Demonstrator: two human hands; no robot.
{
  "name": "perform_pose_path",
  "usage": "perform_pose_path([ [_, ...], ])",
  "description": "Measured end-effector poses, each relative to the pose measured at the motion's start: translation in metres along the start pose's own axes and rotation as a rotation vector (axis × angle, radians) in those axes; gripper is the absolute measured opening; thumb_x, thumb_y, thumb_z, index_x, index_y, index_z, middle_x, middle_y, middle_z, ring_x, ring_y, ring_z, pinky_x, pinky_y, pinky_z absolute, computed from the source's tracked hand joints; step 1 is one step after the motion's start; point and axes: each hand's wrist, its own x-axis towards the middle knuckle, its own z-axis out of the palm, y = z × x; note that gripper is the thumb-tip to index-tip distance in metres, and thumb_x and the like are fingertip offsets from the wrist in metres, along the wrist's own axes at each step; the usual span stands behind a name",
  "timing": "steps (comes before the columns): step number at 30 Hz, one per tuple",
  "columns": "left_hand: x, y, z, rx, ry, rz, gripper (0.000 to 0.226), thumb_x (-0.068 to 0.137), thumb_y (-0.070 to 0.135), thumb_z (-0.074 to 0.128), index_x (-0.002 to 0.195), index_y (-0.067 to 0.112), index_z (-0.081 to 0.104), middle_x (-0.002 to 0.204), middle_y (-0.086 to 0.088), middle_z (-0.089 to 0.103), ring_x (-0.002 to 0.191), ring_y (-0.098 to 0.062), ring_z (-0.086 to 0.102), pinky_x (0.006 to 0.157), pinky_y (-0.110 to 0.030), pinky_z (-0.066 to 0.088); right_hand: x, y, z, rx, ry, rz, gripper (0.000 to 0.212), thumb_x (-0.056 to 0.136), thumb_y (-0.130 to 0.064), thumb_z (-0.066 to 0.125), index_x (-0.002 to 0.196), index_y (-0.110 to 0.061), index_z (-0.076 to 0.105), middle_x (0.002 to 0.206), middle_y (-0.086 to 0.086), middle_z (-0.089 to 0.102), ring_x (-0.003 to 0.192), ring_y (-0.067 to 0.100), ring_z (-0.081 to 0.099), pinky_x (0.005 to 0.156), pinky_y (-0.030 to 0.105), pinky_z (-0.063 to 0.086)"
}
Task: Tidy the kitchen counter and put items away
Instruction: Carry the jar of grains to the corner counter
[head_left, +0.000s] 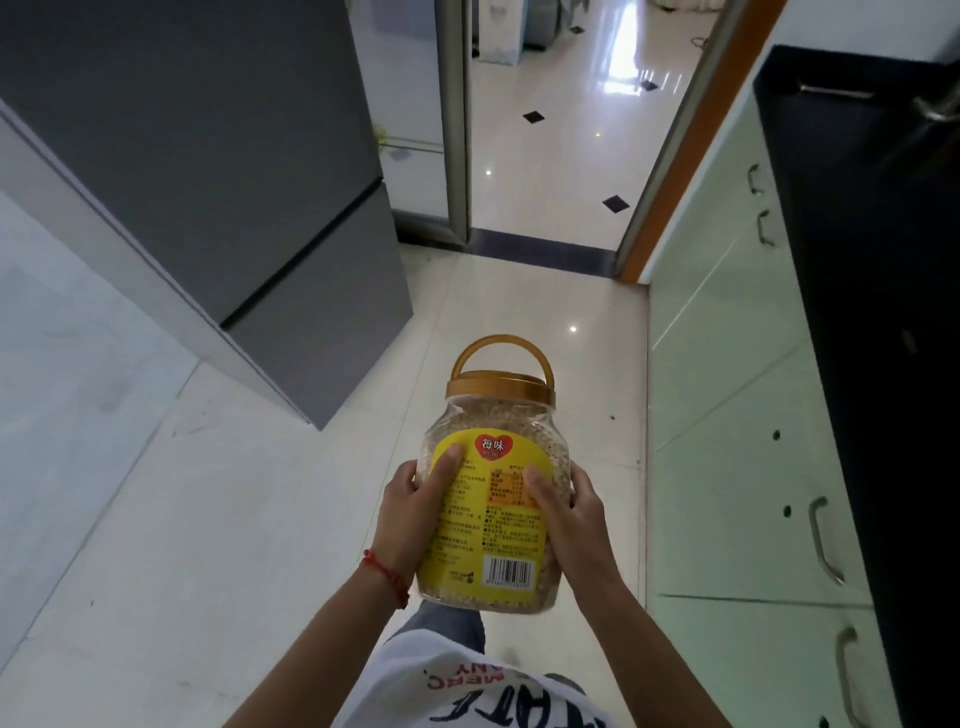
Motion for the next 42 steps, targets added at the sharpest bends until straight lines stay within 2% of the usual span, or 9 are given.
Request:
perform_pose_path([
  [4, 0.084, 0.050, 0.003, 0.044, -0.040, 0.007, 0.062, 0.078, 0.061, 0.052, 0.109, 0.007, 0.059, 0.093, -0.005, 0.071, 0.077, -0.016, 0.070, 0.056, -0.017, 0.053, 0.079, -0.047, 0.009, 0.016, 0.031, -0.022, 0.119, 0.028, -0.087, 0.060, 0.126, -0.020, 0.044, 0.102, -0.003, 0.066, 0.083, 0.012, 0.071, 0.061, 0.021, 0.057],
  [7, 0.140, 0.090, 0.005, 0.088, -0.076, 0.041, 0.091, 0.053, 0.078, 0.044, 0.109, 0.008, 0.058, 0.096, -0.007, 0.071, 0.080, -0.019, 0.071, 0.059, -0.020, 0.056, 0.129, -0.084, 0.013, 0.043, 0.038, -0.031, 0.118, 0.028, -0.086, 0.061, 0.125, -0.021, 0.044, 0.101, -0.003, 0.067, 0.079, 0.009, 0.071, 0.061, 0.021, 0.057],
  [17, 0.282, 0.183, 0.061, 0.105, -0.169, 0.017, 0.119, 0.026, 0.095, 0.045, 0.110, 0.011, 0.054, 0.097, -0.005, 0.071, 0.081, -0.018, 0.071, 0.059, -0.019, 0.056, 0.272, -0.153, -0.013, 0.126, 0.132, -0.005, 0.116, 0.029, -0.084, 0.064, 0.123, -0.019, 0.046, 0.099, -0.002, 0.067, 0.080, 0.005, 0.071, 0.057, 0.019, 0.055],
  [24, 0.390, 0.259, 0.128, 0.076, -0.181, 0.044, 0.117, 0.028, 0.094, 0.050, 0.110, 0.010, 0.056, 0.098, -0.007, 0.072, 0.084, -0.021, 0.072, 0.070, -0.032, 0.060, 0.396, -0.217, -0.060, 0.128, 0.120, -0.037, 0.094, 0.046, -0.065, 0.065, 0.126, -0.019, 0.045, 0.102, -0.001, 0.068, 0.081, 0.007, 0.071, 0.060, 0.020, 0.056],
  [27, 0.428, 0.303, 0.156, 0.082, -0.191, 0.079, 0.116, 0.028, 0.094, 0.048, 0.109, 0.011, 0.055, 0.098, -0.006, 0.071, 0.085, -0.020, 0.071, 0.068, -0.028, 0.059, 0.445, -0.258, -0.087, 0.117, 0.115, -0.074, 0.095, 0.044, -0.067, 0.068, 0.124, -0.021, 0.046, 0.102, -0.001, 0.069, 0.084, 0.011, 0.071, 0.064, 0.024, 0.058],
  [30, 0.460, 0.338, 0.181, 0.062, -0.201, 0.097, 0.116, 0.030, 0.093, 0.049, 0.112, 0.011, 0.055, 0.101, -0.007, 0.071, 0.088, -0.021, 0.071, 0.075, -0.034, 0.060, 0.487, -0.291, -0.106, 0.125, 0.130, -0.113, 0.102, 0.038, -0.073, 0.071, 0.123, -0.021, 0.048, 0.102, 0.001, 0.069, 0.085, 0.013, 0.071, 0.065, 0.026, 0.059],
  [35, 0.516, 0.380, 0.222, 0.092, -0.269, 0.105, 0.116, 0.030, 0.093, 0.049, 0.113, 0.012, 0.054, 0.101, -0.007, 0.071, 0.089, -0.022, 0.070, 0.075, -0.034, 0.059, 0.541, -0.319, -0.134, 0.153, 0.203, -0.101, 0.110, 0.035, -0.080, 0.067, 0.125, -0.021, 0.047, 0.105, 0.001, 0.069, 0.086, 0.013, 0.071, 0.067, 0.027, 0.059],
  [39, 0.569, 0.409, 0.266, 0.151, -0.376, 0.085, 0.116, 0.030, 0.092, 0.052, 0.112, 0.010, 0.054, 0.101, -0.007, 0.071, 0.088, -0.022, 0.071, 0.076, -0.036, 0.060, 0.584, -0.332, -0.161, 0.209, 0.294, -0.063, 0.093, 0.047, -0.066, 0.067, 0.124, -0.019, 0.048, 0.104, 0.001, 0.069, 0.084, 0.011, 0.071, 0.065, 0.025, 0.058],
  [42, 0.606, 0.436, 0.303, 0.197, -0.478, 0.096, 0.103, 0.043, 0.085, 0.055, 0.112, 0.009, 0.055, 0.102, -0.009, 0.071, 0.086, -0.021, 0.071, 0.071, -0.031, 0.060, 0.615, -0.346, -0.181, 0.267, 0.411, -0.067, 0.095, 0.039, -0.073, 0.070, 0.117, -0.021, 0.052, 0.099, -0.001, 0.070, 0.082, 0.009, 0.071, 0.061, 0.021, 0.057],
])
